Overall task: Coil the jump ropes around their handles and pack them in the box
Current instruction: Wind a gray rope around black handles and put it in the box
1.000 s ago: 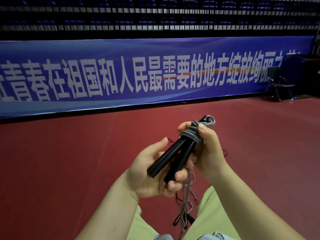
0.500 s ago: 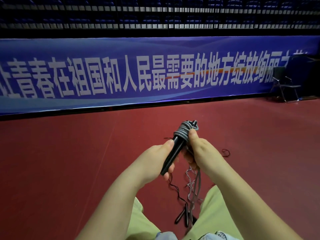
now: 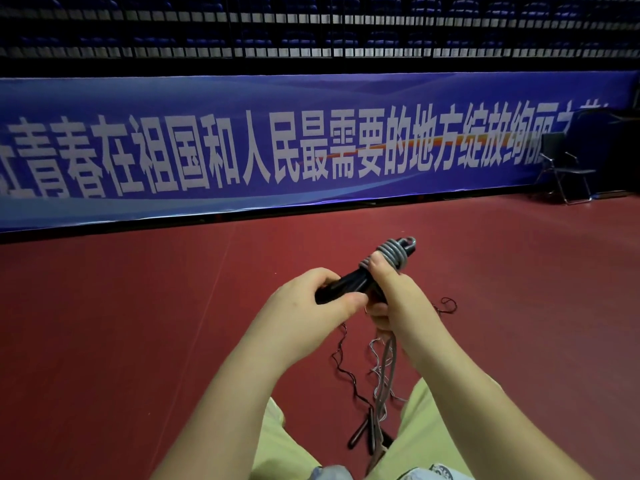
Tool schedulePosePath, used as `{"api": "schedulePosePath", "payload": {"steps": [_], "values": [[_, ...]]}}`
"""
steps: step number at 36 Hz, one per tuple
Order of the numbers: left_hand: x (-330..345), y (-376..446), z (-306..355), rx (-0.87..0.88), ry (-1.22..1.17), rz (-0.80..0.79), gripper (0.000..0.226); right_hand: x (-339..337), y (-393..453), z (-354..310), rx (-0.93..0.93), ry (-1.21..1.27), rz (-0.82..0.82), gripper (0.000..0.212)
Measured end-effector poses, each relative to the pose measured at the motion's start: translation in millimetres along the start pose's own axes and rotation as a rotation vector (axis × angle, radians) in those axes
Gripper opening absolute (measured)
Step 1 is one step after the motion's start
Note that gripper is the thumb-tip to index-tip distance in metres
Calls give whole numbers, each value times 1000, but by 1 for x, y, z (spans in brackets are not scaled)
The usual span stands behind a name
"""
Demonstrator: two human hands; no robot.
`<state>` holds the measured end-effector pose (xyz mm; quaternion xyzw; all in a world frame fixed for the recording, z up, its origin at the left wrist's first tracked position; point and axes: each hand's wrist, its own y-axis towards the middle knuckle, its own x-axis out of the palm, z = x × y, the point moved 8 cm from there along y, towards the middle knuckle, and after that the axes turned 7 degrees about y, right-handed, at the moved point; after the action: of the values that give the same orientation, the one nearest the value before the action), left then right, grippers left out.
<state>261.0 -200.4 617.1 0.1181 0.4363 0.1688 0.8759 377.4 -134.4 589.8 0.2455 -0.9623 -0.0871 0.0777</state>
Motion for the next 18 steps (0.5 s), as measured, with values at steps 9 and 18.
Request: {"api": "schedulePosePath", "payload": {"steps": [9,18], "values": [[60,-23,-7,-281,-1122,-690,69,8,4,-18,-84,88,-26,30],[61,-34,29,-93,-1589,-1088,71,17,20,-31,-106,91,-137,42]]}}
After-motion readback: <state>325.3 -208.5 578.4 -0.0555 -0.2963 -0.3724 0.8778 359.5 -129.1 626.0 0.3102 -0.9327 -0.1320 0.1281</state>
